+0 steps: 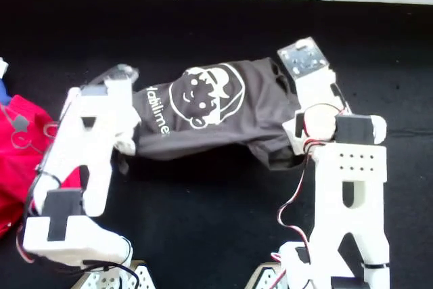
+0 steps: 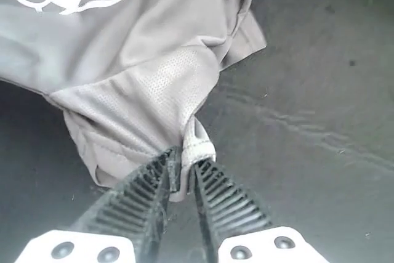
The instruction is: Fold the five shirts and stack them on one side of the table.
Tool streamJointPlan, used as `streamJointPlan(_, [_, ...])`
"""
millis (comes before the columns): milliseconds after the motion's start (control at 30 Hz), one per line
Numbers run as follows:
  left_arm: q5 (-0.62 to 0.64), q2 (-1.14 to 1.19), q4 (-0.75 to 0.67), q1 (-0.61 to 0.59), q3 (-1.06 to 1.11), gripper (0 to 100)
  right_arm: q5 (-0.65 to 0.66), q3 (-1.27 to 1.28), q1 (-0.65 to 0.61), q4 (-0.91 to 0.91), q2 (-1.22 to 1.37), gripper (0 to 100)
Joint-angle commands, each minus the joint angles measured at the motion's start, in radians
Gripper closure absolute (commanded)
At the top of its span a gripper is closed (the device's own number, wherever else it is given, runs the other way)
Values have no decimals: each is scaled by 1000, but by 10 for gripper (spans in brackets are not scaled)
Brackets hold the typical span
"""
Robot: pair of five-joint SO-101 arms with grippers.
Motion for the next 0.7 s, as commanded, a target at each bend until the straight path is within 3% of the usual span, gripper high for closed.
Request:
streamJointPlan(0, [3,-90,160,-5,-189,991,8,-51,8,4,-18,992])
streamJointPlan(133, [3,-91,213,-5,-237,991,8,-8,8,2,18,992])
streamJointPlan(300, [2,-30,207,-5,-148,991,15,189,-28,-7,70,992])
streamJointPlan(467, [2,30,114,-12,-65,991,17,367,-93,-82,85,982])
streamJointPlan(667, [2,81,-8,-13,21,991,17,272,-151,65,58,782])
